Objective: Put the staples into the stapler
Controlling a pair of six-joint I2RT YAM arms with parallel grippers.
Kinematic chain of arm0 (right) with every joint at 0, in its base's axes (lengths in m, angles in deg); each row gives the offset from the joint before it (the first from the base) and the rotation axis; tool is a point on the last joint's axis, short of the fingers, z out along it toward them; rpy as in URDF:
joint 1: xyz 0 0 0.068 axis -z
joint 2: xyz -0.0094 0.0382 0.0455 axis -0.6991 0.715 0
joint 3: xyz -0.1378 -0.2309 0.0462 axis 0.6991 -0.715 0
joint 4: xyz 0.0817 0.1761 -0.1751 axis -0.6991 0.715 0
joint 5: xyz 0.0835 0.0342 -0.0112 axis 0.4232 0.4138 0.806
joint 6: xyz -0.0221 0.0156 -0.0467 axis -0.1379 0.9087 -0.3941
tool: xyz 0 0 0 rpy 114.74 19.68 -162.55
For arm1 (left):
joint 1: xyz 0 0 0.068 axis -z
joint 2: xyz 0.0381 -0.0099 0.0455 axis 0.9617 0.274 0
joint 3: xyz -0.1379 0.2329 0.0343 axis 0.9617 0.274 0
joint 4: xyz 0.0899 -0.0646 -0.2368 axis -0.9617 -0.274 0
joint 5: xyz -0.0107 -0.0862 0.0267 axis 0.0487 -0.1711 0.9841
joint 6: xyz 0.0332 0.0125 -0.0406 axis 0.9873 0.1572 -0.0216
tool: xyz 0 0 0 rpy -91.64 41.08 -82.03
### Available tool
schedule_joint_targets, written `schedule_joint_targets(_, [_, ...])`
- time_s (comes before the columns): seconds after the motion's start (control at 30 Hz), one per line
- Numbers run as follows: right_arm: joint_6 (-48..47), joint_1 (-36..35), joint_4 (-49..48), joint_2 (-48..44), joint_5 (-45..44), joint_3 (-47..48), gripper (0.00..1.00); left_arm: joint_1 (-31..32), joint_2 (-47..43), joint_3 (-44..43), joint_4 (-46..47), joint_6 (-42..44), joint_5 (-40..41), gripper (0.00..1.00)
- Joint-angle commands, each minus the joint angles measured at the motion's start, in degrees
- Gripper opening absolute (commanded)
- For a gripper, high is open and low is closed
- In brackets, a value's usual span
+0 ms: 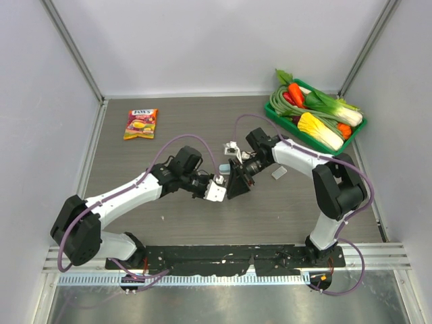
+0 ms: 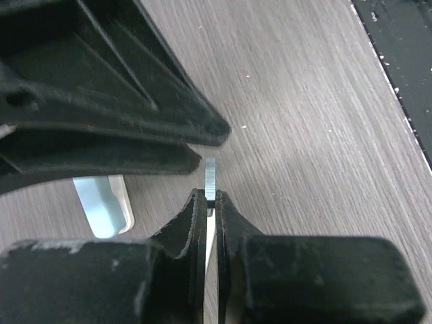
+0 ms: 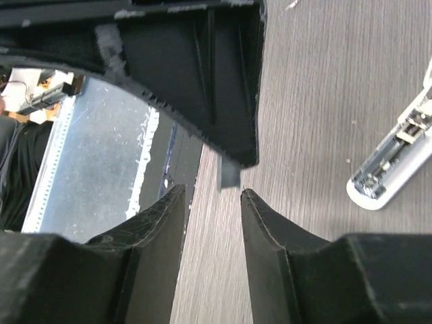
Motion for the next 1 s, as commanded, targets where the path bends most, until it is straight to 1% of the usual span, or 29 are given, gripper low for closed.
schedule_joint_targets(0.0, [-14.6, 3.2, 14.9, -4.0, -3.0, 6.3, 0.45, 0.4, 0.2, -1.5, 3.9, -4.6, 2.5, 0.04])
schedule_joint_targets(0.03, [-19.1, 3.6, 16.9, -4.7, -5.9, 6.8, 0.45, 0.4, 0.4, -1.5, 4.6, -5.8, 3.6, 0.03])
schedule_joint_targets(0.07, [-19.9, 3.9, 18.5, -5.4, -7.3, 6.8, 0.45, 0.3, 0.5, -1.7, 4.8, -7.9, 4.1, 0.02])
schedule_joint_targets(0.13, [-21.1, 4.6, 17.6, -9.3, -11.2, 5.4, 0.45, 0.3, 1.2, -2.2, 4.9, -9.9, 4.8, 0.01])
schedule_joint_targets(0.17, [-19.8, 4.6, 14.4, -11.1, -15.1, 4.5, 0.45, 0.3, 1.4, -3.1, 4.7, -12.4, 4.8, 0.01])
schedule_joint_targets(0.23, [-17.0, 4.6, 8.8, -16.8, -20.0, 0.4, 0.46, -0.1, 2.1, -4.1, 3.7, -14.6, 4.1, 0.0])
schedule_joint_targets(0.27, [-15.0, 4.6, 3.6, -18.7, -24.6, -1.0, 0.47, -0.2, 2.3, -5.2, 3.5, -17.0, 2.9, 0.0])
schedule_joint_targets(0.33, [-14.5, 4.5, -0.3, -23.5, -28.8, -4.5, 0.48, -1.1, 2.6, -6.1, 3.8, -20.2, 1.8, 0.0])
schedule_joint_targets(0.37, [-14.5, 4.4, -3.0, -24.8, -32.7, -5.3, 0.48, -1.4, 3.1, -7.2, 3.7, -21.7, 0.1, 0.0])
schedule_joint_targets(0.4, [-14.5, 4.1, -4.0, -26.0, -34.2, -6.6, 0.48, -2.0, 3.4, -7.8, 4.0, -25.3, -0.5, 0.0])
schedule_joint_targets(0.53, [-14.5, 3.0, -10.8, -33.6, -39.7, -11.1, 0.48, -2.6, 6.2, -10.8, 4.0, -34.0, -2.4, 0.0])
schedule_joint_targets(0.6, [-15.2, 1.1, -14.6, -35.8, -42.1, -13.4, 0.49, -3.0, 8.4, -12.2, 3.8, -36.3, -3.4, 0.0])
schedule_joint_targets(0.63, [-15.6, 0.1, -16.4, -36.8, -43.2, -13.9, 0.5, -3.1, 9.1, -12.8, 4.5, -39.3, -3.3, 0.0])
schedule_joint_targets(0.67, [-15.8, -2.1, -17.2, -37.9, -44.7, -14.4, 0.5, -3.3, 9.9, -13.2, 4.7, -40.7, -3.4, 0.0])
schedule_joint_targets(0.73, [-16.4, -4.7, -18.9, -38.6, -49.2, -15.5, 0.5, -4.0, 12.3, -14.1, 5.4, -44.5, -4.4, 0.0])
schedule_joint_targets(0.8, [-16.7, -7.6, -21.1, -38.6, -50.9, -16.6, 0.49, -4.8, 14.4, -15.4, 6.2, -47.8, -5.6, 0.0])
schedule_joint_targets(0.83, [-16.8, -8.3, -22.5, -38.4, -51.9, -17.0, 0.49, -5.2, 14.8, -16.1, 7.7, -51.5, -7.1, 0.0])
schedule_joint_targets(0.9, [-16.8, -10.1, -23.5, -37.7, -52.5, -18.2, 0.49, -6.6, 15.7, -16.1, 10.4, -55.4, -8.8, 0.0])
schedule_joint_targets(0.93, [-17.0, -10.6, -24.7, -37.5, -53.0, -18.8, 0.49, -7.1, 16.2, -15.5, 12.5, -58.1, -10.4, 0.0])
schedule_joint_targets(0.97, [-16.9, -11.0, -25.6, -37.7, -53.4, -19.3, 0.49, -7.6, 16.5, -15.0, 16.1, -62.4, -11.4, 0.0])
